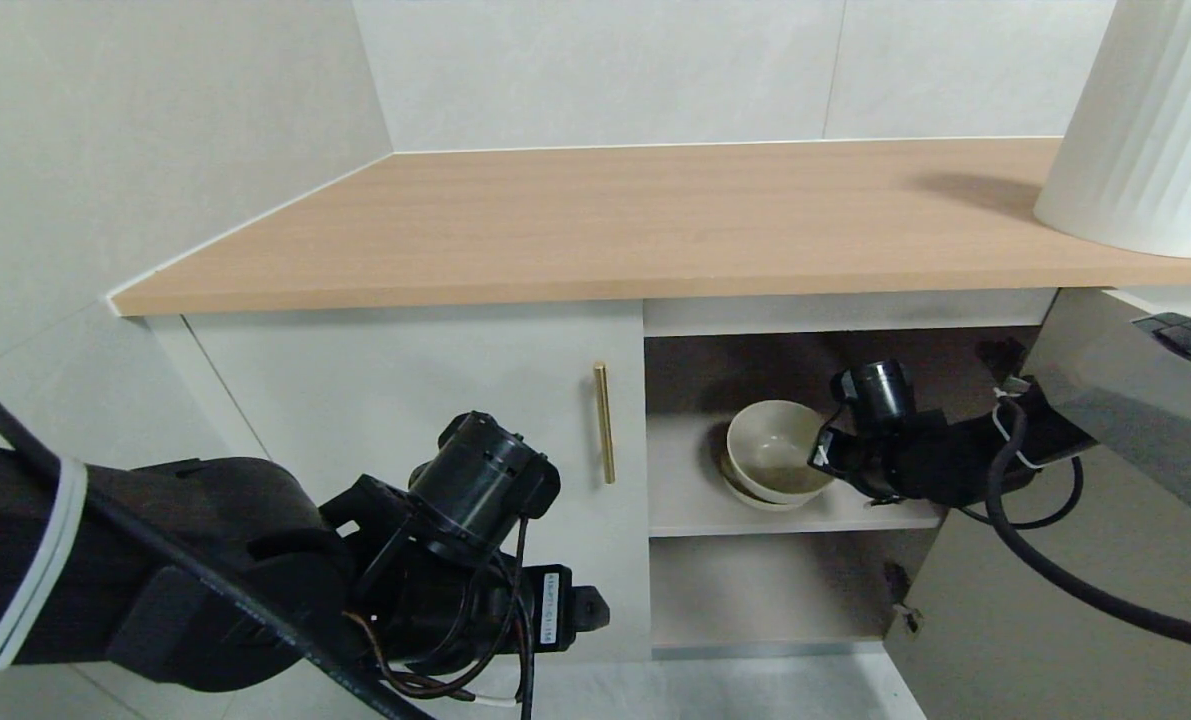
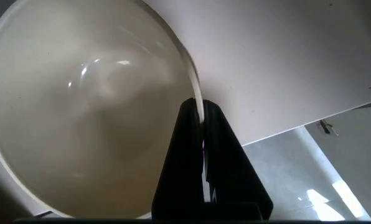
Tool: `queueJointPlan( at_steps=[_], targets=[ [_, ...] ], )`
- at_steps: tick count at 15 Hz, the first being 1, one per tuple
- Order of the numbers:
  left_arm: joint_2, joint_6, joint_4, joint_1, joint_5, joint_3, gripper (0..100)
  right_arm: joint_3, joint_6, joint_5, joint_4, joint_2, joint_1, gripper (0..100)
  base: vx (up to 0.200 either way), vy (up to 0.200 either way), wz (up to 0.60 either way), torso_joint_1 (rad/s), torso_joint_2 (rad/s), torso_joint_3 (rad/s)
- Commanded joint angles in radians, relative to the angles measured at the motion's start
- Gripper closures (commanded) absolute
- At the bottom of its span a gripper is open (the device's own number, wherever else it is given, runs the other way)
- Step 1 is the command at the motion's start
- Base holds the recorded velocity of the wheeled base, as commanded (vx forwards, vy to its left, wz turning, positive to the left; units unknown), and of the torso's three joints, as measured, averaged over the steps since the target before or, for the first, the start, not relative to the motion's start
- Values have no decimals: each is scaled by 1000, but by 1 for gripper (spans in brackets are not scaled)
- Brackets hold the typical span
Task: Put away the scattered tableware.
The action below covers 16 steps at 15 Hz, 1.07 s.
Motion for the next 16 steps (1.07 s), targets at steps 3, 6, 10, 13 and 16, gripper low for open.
queueJointPlan(
  at_steps=[3, 6, 10, 13, 16],
  targets=[
    [1, -1, 0, 0, 0, 0, 0, 3, -2, 2, 3, -2, 2, 0, 0, 0, 0, 0, 0, 0],
    [0, -2, 0, 0, -1, -1, 0, 10, -2, 2, 6, -13, 7, 0, 0, 0, 0, 0, 0, 0],
    [-37, -1, -2, 14, 8, -6, 0, 59, -7, 12, 9, -77, 21, 0, 0, 0, 0, 0, 0, 0],
    [-152, 36, 1, 77, 10, -3, 0, 192, -48, 35, 55, -287, 79, 0, 0, 0, 0, 0, 0, 0],
    [-261, 105, 49, 133, 17, 2, 0, 278, -68, 118, 232, -548, 127, 0, 0, 0, 0, 0, 0, 0]
  ],
)
